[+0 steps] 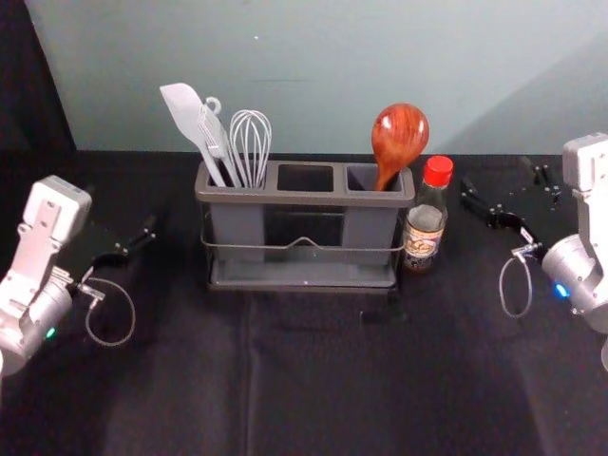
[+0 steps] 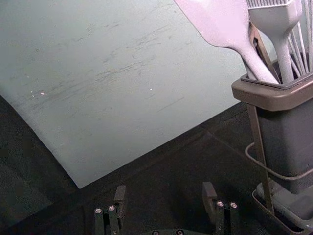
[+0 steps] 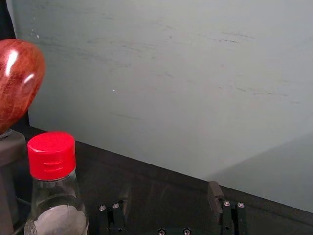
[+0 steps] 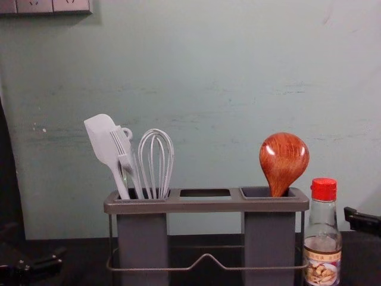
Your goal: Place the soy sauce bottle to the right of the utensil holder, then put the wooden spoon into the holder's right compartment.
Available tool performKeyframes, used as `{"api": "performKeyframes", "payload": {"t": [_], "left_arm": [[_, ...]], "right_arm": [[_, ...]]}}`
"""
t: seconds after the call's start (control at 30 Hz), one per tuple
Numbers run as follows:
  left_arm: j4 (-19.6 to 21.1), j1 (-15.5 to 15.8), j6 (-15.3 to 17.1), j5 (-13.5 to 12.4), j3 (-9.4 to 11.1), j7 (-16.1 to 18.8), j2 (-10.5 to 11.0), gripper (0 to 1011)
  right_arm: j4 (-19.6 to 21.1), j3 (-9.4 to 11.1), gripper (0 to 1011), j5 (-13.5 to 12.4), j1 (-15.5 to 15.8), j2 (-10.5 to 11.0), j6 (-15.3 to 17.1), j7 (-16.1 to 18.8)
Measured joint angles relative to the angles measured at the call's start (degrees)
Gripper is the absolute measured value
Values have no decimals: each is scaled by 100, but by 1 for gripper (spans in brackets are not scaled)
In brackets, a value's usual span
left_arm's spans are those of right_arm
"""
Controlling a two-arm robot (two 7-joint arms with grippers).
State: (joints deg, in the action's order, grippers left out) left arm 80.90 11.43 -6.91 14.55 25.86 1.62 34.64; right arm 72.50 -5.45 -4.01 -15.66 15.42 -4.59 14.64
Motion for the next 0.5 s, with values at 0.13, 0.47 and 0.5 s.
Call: {"api": "performKeyframes", "payload": {"t": [0.13,0.47,0.5], "left_arm": [[0,0,0,0,0,0,0,1000],[0,0,0,0,0,0,0,1000],[0,0,0,0,0,0,0,1000]], "right_arm": [[12,-25,1002,25,0,8,7,-50],[16,-16,1002,18,3,6,2,-46],[16,-15,1002,18,4,6,2,-46]]}}
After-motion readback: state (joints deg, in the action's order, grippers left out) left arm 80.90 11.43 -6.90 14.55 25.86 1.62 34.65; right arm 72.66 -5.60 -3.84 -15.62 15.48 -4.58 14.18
